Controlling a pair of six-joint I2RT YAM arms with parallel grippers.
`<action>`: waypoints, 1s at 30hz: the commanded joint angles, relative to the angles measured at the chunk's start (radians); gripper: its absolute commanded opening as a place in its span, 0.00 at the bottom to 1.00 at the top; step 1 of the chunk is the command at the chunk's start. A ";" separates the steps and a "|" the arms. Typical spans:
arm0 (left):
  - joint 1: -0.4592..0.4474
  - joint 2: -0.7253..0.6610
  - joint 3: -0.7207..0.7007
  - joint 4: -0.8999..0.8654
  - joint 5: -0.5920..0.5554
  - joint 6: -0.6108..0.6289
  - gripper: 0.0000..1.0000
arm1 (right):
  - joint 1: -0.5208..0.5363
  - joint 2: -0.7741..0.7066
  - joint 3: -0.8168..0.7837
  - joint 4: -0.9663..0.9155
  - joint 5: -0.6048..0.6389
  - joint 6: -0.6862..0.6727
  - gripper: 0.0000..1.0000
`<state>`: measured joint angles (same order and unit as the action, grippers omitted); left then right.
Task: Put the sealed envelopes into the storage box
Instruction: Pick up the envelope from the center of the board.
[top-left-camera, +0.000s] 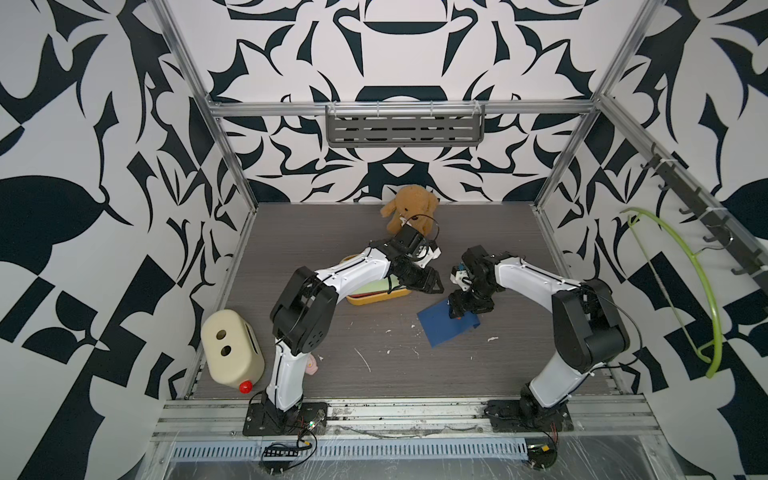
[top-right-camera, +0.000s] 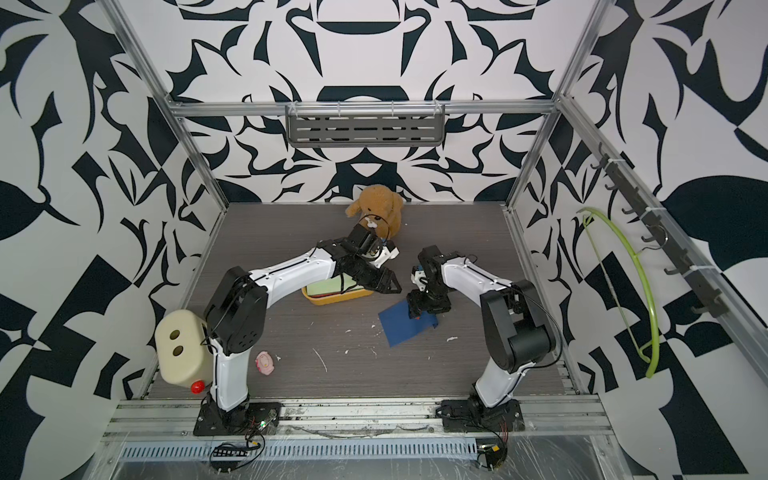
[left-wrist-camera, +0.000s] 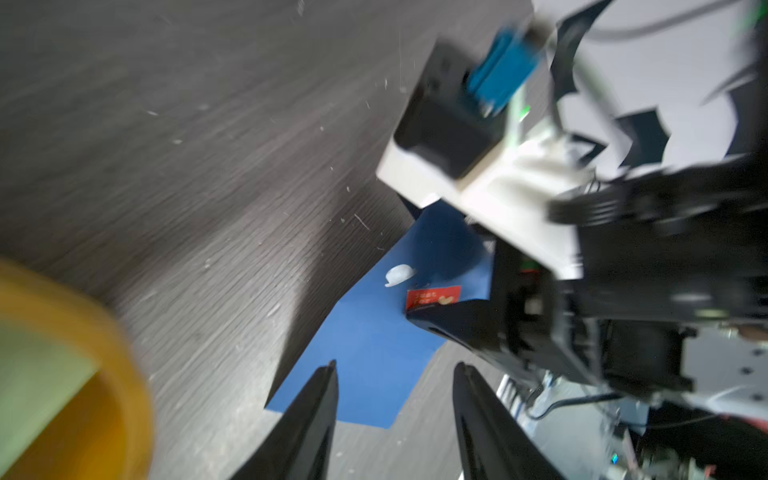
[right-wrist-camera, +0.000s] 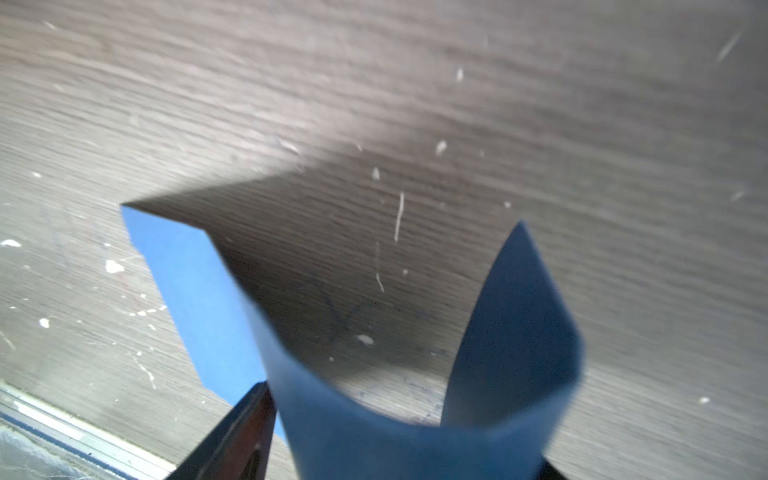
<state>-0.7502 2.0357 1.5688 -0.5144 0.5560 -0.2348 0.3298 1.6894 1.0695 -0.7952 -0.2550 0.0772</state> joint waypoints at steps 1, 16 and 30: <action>0.027 0.035 0.023 -0.087 0.120 0.207 0.51 | 0.005 0.006 0.035 -0.033 -0.007 -0.051 0.73; 0.013 0.146 0.091 0.020 0.162 0.299 0.54 | 0.005 -0.016 0.040 -0.052 -0.043 -0.095 0.73; -0.008 0.226 0.108 0.049 0.195 0.308 0.54 | 0.005 -0.022 0.042 -0.061 -0.059 -0.122 0.73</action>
<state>-0.7509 2.2196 1.6669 -0.4603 0.7174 0.0444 0.3298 1.6901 1.0801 -0.8223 -0.3035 -0.0162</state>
